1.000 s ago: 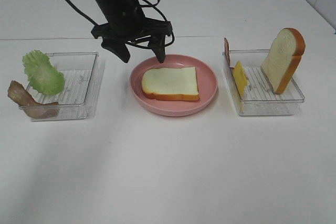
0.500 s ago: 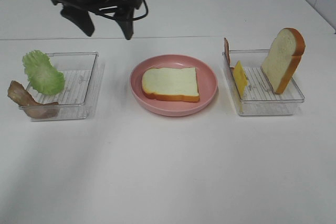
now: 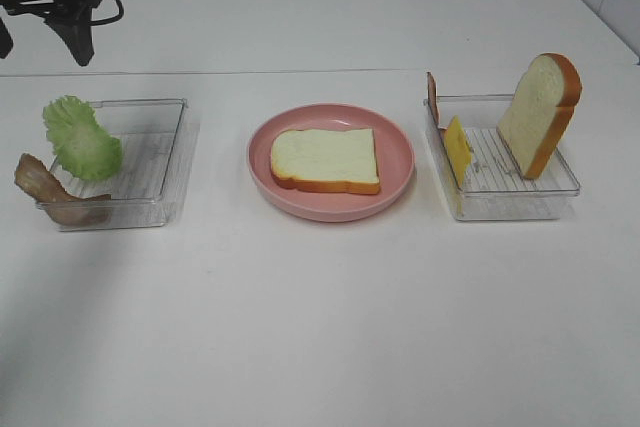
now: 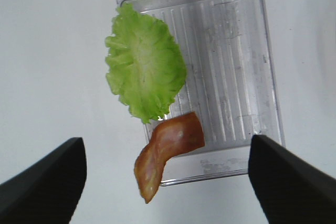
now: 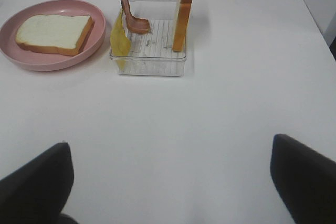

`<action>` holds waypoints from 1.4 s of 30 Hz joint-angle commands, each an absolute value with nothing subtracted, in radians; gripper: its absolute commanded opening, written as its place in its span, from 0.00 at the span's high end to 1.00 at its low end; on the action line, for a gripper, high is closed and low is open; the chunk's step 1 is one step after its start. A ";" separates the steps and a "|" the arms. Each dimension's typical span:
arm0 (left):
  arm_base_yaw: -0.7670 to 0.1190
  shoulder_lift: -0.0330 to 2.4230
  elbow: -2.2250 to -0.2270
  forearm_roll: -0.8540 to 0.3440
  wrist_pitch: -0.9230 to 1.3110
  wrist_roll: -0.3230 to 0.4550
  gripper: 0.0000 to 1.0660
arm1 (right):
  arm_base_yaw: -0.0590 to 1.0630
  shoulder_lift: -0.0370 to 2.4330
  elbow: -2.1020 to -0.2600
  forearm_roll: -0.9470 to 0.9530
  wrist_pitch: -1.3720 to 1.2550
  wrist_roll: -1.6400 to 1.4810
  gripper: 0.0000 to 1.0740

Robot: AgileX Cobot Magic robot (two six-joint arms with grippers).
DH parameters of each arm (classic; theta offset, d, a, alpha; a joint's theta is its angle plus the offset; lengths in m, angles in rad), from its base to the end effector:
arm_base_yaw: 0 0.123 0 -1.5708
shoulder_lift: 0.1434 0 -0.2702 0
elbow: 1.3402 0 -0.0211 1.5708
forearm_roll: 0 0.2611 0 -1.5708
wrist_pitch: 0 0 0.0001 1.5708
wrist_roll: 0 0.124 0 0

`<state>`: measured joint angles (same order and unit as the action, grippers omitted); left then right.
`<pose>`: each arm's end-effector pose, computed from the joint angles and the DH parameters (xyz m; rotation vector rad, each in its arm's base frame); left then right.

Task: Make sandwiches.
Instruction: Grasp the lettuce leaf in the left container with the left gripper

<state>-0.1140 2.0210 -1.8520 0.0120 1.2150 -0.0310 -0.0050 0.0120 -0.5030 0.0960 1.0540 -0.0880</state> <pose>0.4438 -0.0494 0.2273 0.1227 2.8648 -0.0117 0.0501 0.0101 0.2687 -0.0883 2.0414 0.0569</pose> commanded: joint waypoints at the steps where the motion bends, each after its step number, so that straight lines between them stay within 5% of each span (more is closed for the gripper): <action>1: -0.089 2.021 -1.843 0.021 1.276 -0.012 0.27 | -0.005 0.014 -0.501 0.096 1.052 -0.084 0.10; 8: -0.031 2.100 -1.880 0.065 1.240 -0.007 0.27 | -0.005 0.014 -0.501 0.096 1.052 -0.084 0.10; 34: -0.047 2.322 -1.965 0.007 1.133 -0.007 0.29 | -0.005 0.014 -0.501 0.096 1.052 -0.084 0.10; 42: -0.048 2.322 -1.965 0.000 1.125 -0.008 0.45 | -0.005 0.014 -0.501 0.096 1.052 -0.084 0.10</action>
